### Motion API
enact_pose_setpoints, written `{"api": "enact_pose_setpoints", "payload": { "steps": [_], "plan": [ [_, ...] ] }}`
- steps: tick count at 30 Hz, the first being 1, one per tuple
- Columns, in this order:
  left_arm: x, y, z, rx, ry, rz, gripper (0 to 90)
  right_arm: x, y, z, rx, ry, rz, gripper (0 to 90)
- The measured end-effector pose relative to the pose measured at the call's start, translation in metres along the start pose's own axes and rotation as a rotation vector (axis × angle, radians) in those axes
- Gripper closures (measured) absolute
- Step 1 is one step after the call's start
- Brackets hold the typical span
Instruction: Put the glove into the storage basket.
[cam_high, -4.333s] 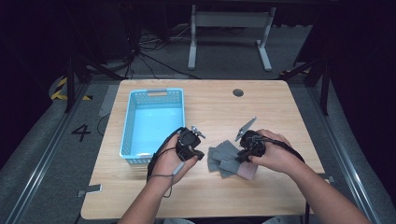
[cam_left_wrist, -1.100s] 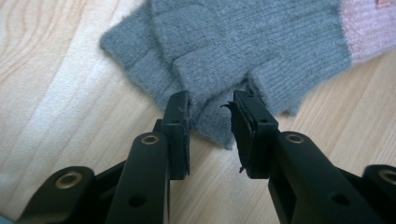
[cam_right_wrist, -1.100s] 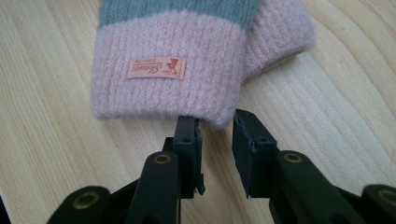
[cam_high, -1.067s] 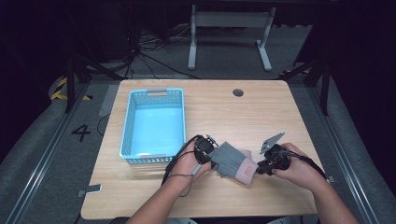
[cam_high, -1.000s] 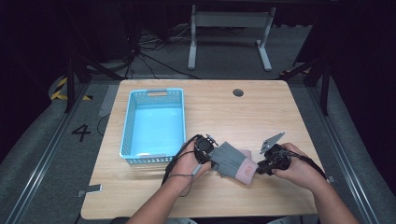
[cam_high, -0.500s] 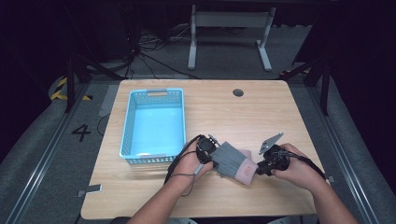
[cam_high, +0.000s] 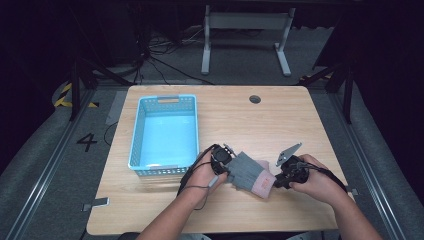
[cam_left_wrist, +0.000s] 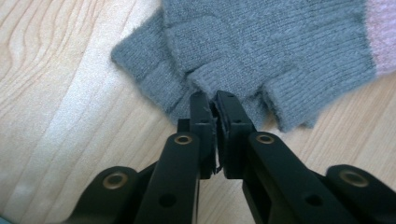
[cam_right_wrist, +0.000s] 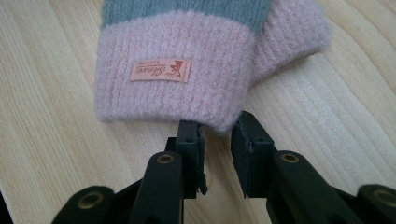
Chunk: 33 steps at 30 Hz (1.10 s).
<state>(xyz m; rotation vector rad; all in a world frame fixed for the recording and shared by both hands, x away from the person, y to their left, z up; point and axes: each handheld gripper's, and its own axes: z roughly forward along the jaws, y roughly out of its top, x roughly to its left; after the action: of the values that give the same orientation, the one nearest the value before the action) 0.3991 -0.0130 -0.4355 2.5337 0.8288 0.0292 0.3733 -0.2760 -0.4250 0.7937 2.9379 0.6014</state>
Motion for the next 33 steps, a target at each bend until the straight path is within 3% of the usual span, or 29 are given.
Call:
{"api": "enact_pose_setpoints", "payload": {
  "steps": [9, 20, 27, 33],
  "plan": [
    [-0.004, 0.001, -0.003, 0.004, 0.029, 0.023, 88.9, 0.001, 0.001, -0.004, -0.012, -0.001, 0.004, 79.2],
    [-0.012, 0.002, -0.025, -0.053, 0.031, 0.046, 89.2, 0.003, 0.000, -0.018, -0.054, 0.004, 0.027, 83.8],
    [-0.017, 0.000, -0.038, -0.070, 0.023, 0.050, 89.2, 0.000, 0.001, -0.034, -0.123, -0.004, 0.055, 85.3],
    [-0.023, -0.001, -0.046, -0.068, 0.028, 0.071, 89.2, -0.005, 0.002, -0.038, -0.192, -0.048, 0.063, 85.6]
  ]
}}
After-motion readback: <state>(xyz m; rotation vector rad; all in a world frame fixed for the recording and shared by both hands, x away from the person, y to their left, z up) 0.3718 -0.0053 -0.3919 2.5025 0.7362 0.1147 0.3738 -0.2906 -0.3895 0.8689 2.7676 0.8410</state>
